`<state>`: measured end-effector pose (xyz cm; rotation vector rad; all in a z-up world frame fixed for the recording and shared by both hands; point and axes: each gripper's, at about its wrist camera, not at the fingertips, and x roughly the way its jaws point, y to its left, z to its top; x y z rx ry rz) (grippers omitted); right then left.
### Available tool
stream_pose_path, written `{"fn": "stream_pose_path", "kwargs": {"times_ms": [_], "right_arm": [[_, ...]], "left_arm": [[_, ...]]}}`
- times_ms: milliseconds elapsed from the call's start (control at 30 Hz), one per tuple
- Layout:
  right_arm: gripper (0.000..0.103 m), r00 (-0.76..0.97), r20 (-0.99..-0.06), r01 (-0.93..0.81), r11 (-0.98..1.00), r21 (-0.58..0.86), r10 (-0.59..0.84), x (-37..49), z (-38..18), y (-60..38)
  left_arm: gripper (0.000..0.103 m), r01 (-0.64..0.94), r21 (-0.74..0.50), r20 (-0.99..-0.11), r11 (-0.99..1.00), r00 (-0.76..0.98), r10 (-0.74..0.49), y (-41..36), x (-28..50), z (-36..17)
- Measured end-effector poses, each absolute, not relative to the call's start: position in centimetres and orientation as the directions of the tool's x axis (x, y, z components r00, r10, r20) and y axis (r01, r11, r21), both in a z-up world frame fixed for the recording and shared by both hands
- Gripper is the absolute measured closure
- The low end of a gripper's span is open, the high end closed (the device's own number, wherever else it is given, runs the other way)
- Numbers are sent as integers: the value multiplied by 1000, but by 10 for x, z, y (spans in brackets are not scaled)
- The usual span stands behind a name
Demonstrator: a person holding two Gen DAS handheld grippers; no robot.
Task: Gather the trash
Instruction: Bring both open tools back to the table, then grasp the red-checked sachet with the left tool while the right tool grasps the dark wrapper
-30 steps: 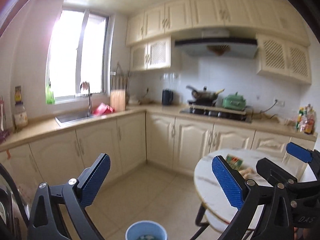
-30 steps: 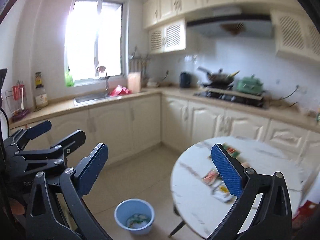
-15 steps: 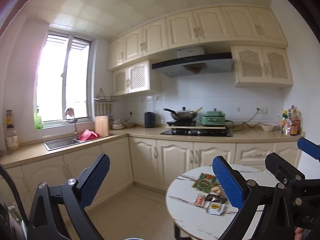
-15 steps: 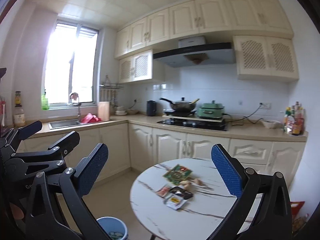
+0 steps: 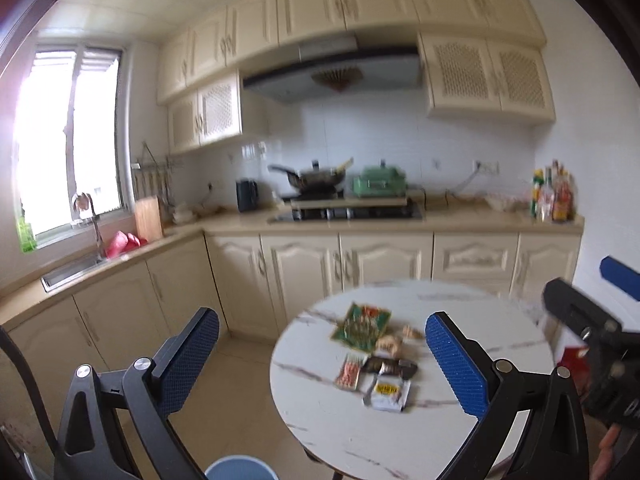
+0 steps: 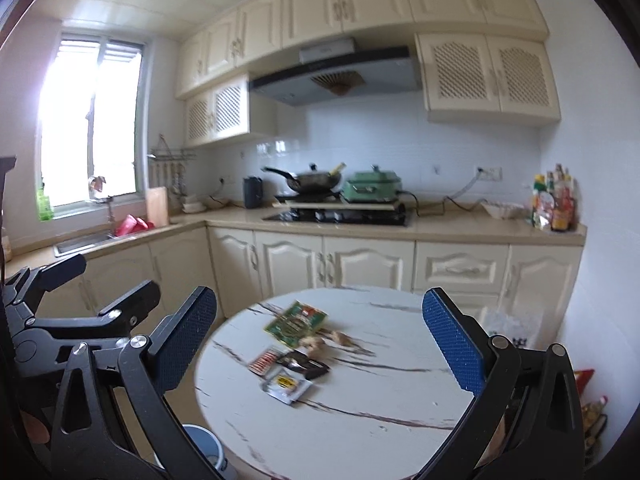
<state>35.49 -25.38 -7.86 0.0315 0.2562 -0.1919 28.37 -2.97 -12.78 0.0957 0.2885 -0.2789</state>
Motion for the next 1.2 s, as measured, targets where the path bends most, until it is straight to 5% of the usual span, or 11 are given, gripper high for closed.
{"fn": "stream_pose_path", "kwargs": {"times_ms": [433, 833, 900, 1033, 1167, 1200], "right_arm": [[0, 827, -533, 245, 968, 58, -177, 442, -178, -323], [0, 701, -703, 192, 981, 26, -118, 531, -250, -341], [0, 691, -714, 187, 982, 23, -114, 542, -255, -340], [0, 681, -727, 164, 986, 32, -90, 556, -262, -338], [0, 668, -742, 134, 990, 39, -61, 569, -269, -333], [0, 662, -747, 126, 991, 36, -57, 573, -271, -330]], "left_arm": [[1, 320, 31, -605, 947, 760, -237, -69, 447, -169], [4, 394, -10, -766, 919, 587, -261, -118, 595, -212], [18, 404, -27, -790, 914, 552, -267, -123, 619, -219], [27, 431, -29, -791, 902, 542, -285, -128, 646, -225], [80, 469, -41, -774, 882, 543, -325, -130, 651, -221], [82, 475, -39, -772, 879, 545, -329, -129, 650, -220]]}}
